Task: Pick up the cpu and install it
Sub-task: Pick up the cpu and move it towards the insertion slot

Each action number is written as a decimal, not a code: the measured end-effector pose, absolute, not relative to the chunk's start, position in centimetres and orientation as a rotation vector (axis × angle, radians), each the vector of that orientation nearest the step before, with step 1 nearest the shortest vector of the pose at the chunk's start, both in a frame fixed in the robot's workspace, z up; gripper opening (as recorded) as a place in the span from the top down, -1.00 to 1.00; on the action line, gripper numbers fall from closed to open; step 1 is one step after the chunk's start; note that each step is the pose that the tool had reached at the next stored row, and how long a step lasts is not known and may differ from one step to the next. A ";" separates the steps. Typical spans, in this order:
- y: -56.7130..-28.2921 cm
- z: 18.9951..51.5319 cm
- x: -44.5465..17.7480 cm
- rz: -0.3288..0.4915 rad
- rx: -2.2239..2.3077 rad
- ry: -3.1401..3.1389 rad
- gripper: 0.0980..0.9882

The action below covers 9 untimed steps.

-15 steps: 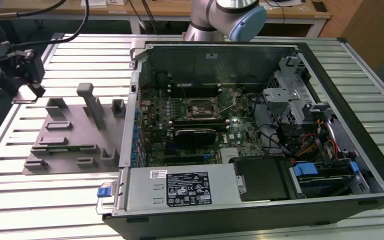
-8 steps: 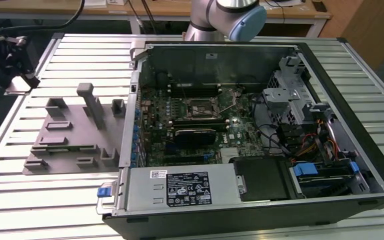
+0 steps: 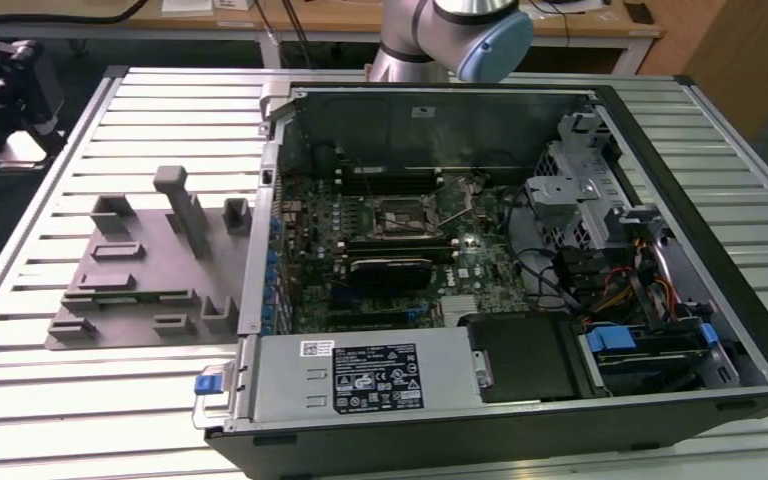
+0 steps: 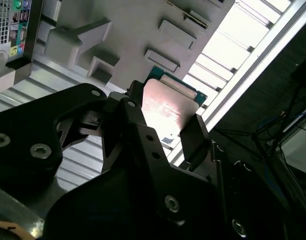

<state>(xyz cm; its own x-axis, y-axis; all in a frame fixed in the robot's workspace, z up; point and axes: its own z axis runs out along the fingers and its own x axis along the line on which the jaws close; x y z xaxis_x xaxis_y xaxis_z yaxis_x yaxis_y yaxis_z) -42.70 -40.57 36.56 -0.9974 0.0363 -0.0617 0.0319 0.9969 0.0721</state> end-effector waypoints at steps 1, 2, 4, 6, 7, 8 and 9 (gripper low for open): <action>-40.6 36.9 -42.7 0.109 0.053 3.076 0.00; -40.6 37.2 -42.7 0.109 0.052 3.076 0.00; -40.6 37.8 -42.7 0.109 0.052 3.075 0.00; -40.6 38.2 -42.7 0.109 0.052 3.074 0.00; -40.6 38.5 -42.7 0.109 0.052 3.074 0.00; -40.6 38.7 -42.7 0.110 0.052 3.073 0.00; -40.6 39.0 -42.7 0.109 0.052 3.073 0.00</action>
